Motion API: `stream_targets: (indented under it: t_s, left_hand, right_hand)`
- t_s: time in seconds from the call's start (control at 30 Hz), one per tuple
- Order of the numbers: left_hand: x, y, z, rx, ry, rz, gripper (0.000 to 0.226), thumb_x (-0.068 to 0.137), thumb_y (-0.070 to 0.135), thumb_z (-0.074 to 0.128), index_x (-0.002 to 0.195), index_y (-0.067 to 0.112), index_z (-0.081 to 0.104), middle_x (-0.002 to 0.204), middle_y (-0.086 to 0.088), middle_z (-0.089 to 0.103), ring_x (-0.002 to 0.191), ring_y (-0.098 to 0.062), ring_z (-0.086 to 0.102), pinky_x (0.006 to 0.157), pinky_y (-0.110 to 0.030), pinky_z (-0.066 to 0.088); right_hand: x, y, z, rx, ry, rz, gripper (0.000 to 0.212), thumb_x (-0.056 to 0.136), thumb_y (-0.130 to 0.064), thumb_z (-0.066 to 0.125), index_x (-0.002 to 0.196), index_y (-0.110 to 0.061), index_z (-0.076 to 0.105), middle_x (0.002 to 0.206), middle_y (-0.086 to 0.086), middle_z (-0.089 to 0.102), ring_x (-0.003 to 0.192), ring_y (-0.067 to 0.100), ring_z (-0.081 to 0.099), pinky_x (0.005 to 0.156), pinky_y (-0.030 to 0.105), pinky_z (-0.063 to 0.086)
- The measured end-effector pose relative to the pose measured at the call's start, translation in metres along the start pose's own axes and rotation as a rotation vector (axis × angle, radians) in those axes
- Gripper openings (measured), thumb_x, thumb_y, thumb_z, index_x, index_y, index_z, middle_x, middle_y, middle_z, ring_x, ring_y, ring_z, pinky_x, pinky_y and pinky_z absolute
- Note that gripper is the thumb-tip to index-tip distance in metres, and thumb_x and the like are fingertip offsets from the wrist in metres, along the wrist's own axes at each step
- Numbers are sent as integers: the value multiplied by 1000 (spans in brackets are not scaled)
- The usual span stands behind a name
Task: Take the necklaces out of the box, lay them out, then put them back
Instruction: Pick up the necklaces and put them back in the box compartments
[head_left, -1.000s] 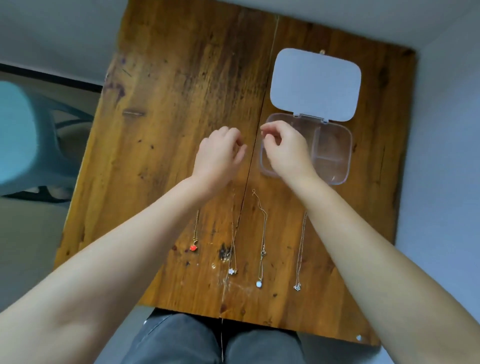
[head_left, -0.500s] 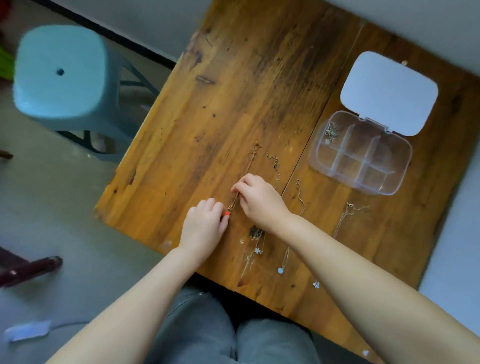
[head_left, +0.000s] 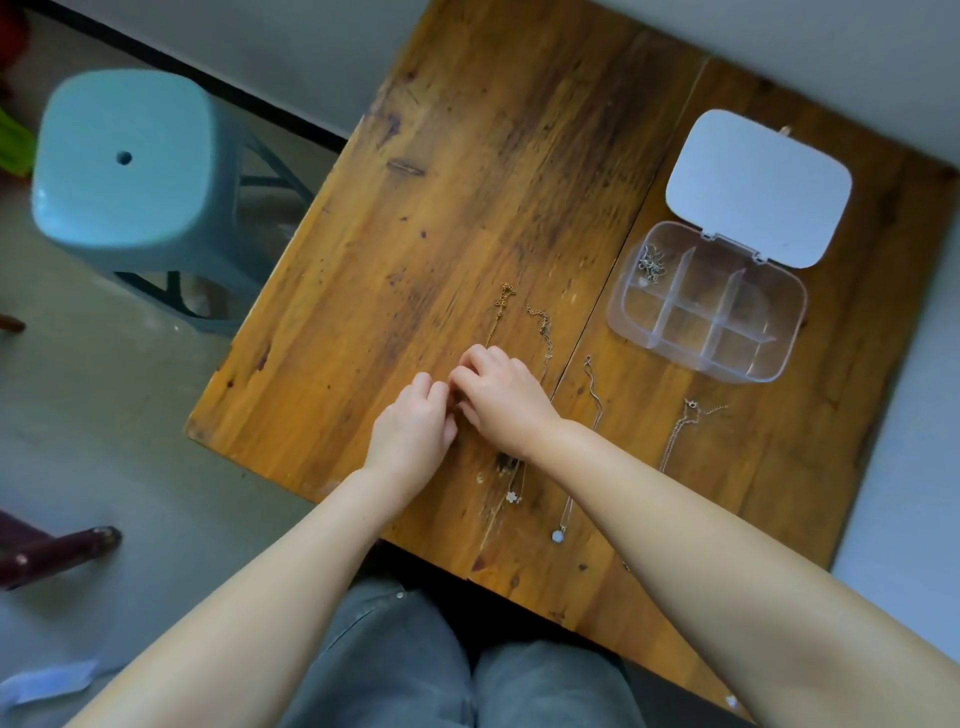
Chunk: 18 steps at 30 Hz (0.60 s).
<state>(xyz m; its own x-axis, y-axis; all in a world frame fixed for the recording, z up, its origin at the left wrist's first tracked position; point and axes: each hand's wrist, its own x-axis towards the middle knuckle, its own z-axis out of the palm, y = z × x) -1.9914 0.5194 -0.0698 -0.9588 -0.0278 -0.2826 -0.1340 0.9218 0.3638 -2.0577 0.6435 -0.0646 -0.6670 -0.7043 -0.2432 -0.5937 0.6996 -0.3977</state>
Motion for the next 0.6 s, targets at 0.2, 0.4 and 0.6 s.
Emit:
stream_targets:
  t_s: [0.2, 0.4, 0.6]
  left_hand:
    - [2, -17, -11, -108, -16, 132, 10, 88, 7, 56, 98, 7, 59, 90, -8, 56, 72, -19, 57, 63, -30, 53]
    - [16, -2, -30, -338, 223, -2, 5, 88, 4, 57, 91, 8, 58, 87, 0, 56, 78, -12, 52, 68, -8, 36]
    - [70, 26, -59, -442, 310, 27, 13, 88, 2, 54, 90, 8, 65, 86, -2, 59, 76, -10, 52, 69, -5, 36]
  right_hand:
    - [-12, 1, 9, 53, 54, -28, 30, 89, -15, 57, 119, -12, 59, 128, 12, 52, 116, 31, 45, 88, 43, 37]
    - [-13, 3, 0, 382, 132, 198, 16, 91, -25, 56, 94, -12, 65, 122, 4, 57, 116, 22, 45, 95, 38, 35]
    - [-37, 51, -77, 1500, 393, 614, 29, 96, -17, 49, 71, -23, 63, 114, 13, 65, 105, 13, 57, 102, 36, 39]
